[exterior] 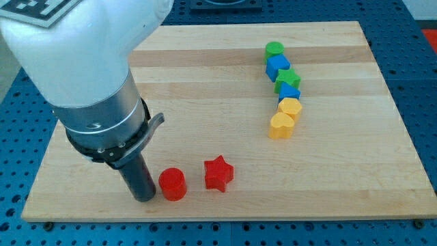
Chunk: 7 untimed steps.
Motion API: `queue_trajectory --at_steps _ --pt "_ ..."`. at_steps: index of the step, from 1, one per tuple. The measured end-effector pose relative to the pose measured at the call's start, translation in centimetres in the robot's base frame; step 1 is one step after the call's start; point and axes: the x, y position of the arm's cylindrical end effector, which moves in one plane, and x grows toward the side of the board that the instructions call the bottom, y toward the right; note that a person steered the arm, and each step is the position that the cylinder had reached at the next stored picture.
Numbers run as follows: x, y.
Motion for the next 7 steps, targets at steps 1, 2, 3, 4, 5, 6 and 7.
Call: queue_trajectory --at_steps 1,2,3,4,5,6,7 --pt "-0.2 1.4" --pt "-0.5 3.1" --pt "-0.5 3.6" --pt "-0.5 4.2" --pt "-0.5 5.1" --pt "-0.6 4.8" --pt "-3.6 1.2"
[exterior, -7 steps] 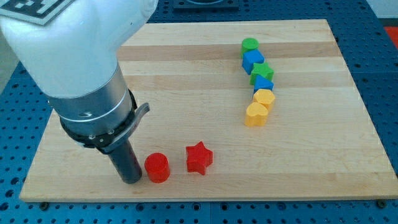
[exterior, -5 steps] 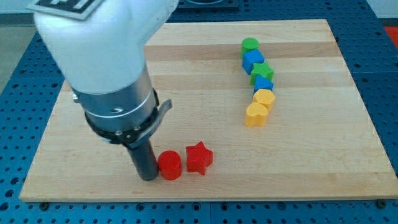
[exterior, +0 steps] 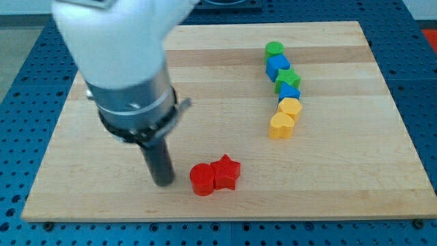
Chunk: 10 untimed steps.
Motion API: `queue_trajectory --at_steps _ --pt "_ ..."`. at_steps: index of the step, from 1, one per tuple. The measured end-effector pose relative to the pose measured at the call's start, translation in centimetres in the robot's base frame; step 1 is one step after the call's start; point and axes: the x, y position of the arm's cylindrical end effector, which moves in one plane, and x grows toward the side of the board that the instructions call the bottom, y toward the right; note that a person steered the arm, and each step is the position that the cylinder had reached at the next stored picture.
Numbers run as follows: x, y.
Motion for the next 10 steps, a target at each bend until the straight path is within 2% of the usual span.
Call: queue_trajectory --at_steps 1,2,10 --pt "-5.3 -0.7" --pt "-7.9 2.7" --pt "-7.8 2.8"
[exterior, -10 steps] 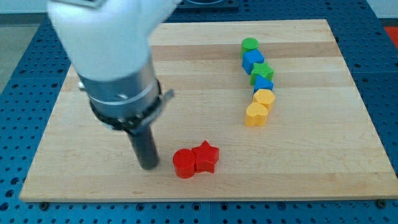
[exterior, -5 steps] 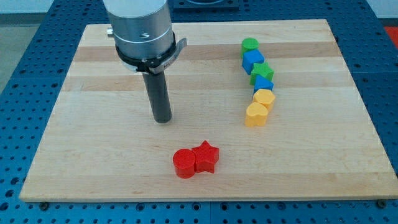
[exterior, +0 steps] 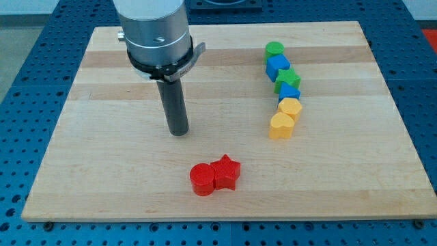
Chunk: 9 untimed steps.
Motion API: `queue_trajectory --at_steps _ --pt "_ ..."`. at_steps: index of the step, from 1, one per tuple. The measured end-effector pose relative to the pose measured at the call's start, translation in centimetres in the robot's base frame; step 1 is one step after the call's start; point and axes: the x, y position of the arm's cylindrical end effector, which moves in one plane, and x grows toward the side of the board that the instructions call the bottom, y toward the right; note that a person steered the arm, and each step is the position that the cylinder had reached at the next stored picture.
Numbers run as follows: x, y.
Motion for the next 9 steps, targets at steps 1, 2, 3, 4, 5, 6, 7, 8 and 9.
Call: queue_trajectory --at_steps 1,2,3,4,5,6,7,8,9 --pt "0.0 0.0" --pt "0.0 0.0" --pt "0.0 -0.1" --pt "0.0 -0.1" --pt "-0.5 1.3" --pt "-0.6 3.1" --pt "-0.6 3.1" --pt "-3.2 3.7" --pt "-8.8 3.7"
